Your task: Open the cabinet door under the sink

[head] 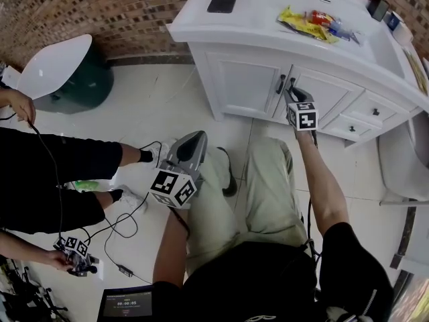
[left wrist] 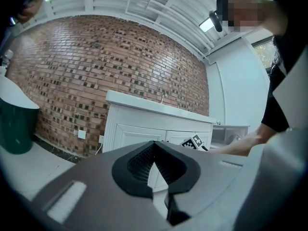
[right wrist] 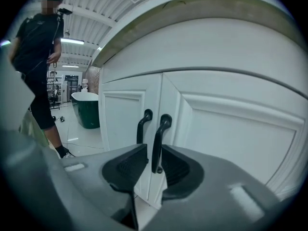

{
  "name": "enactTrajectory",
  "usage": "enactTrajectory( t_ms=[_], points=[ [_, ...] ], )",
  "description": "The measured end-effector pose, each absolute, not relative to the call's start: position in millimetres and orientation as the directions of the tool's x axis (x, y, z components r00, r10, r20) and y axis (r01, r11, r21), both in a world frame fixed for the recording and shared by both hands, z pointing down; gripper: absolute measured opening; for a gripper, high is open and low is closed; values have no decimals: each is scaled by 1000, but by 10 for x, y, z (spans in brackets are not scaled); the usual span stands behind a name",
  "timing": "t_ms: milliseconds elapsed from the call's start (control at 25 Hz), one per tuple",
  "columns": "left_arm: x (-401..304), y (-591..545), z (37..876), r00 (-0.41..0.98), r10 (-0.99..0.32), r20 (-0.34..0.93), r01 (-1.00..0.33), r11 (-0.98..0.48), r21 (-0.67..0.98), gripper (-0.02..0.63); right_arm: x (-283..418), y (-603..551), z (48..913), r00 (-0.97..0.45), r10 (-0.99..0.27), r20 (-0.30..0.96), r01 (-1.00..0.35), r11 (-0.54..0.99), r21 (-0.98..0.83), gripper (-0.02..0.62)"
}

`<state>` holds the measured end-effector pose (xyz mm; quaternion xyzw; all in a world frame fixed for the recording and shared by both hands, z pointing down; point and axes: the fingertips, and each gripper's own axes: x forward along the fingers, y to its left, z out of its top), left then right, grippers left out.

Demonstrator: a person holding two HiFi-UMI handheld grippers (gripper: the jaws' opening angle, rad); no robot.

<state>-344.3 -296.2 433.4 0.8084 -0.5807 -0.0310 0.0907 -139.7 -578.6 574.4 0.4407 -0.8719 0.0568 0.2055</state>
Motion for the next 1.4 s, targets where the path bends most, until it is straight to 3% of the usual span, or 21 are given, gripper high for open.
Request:
enactTrajectory(
  t_ms=[120, 720, 1400],
  points=[
    [-3428, -2971, 4340, 323, -945, 58, -935, -308, 177, 17, -1408, -5846, 5743, -520, -753, 402, -800, 594, 78, 52],
    [-3395, -3003, 4303, 342, -939, 30, -913, -325, 249, 17, -1435, -5594, 5717, -543, -741, 396, -791, 610, 57, 38],
    [-2245, -3450, 4386, 461, -880, 114, -882, -440, 169, 16, -1216, -4931, 5752, -594, -662, 457, -747, 665, -9, 38]
  ],
)
